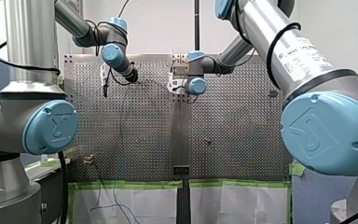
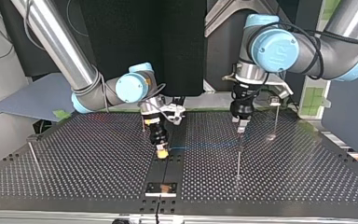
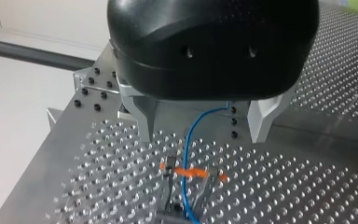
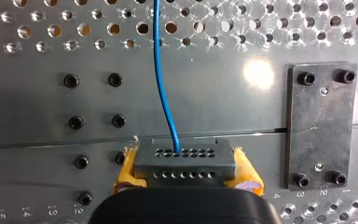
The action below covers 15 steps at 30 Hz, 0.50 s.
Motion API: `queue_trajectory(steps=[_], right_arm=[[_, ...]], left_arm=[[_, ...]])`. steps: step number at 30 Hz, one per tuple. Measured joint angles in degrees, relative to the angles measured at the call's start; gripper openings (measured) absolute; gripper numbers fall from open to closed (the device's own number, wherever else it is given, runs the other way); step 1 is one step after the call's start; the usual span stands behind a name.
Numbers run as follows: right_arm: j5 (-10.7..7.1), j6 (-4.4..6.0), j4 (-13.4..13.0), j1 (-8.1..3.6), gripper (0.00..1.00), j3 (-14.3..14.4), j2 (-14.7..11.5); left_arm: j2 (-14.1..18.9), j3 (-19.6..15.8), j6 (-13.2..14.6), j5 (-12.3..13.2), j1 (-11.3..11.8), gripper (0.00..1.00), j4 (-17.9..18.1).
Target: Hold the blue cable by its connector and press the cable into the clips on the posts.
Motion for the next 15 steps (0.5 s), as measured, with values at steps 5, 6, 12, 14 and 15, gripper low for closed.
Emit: queue_trajectory(steps=[5,6,12,14,15], right_arm=[[0.05,0.0,0.2,-0.06,0.0,0.0,0.0],[0.06,0.0,0.3,-0.07,0.0,0.0,0.0],[0.13,0.0,0.5,-0.08,0.0,0.0,-0.1],[0.14,0.0,0.6,-0.13,0.0,0.0,-0.2],[0.15,0.0,0.7,-0.16,0.0,-0.1,-0.2]], left_arm=[[0.0,0.0,-1.2,-0.6,-1.5,1.0,1.0],[0.0,0.0,-1.7,-1.0,-1.9,1.0,1.4],[-1.1,0.0,-3.4,-3.6,-3.6,1.0,3.5],[-2.0,0.2,-3.5,-4.3,-4.1,1.0,3.7],[-2.6,0.5,-3.5,-4.7,-4.3,1.0,3.8]])
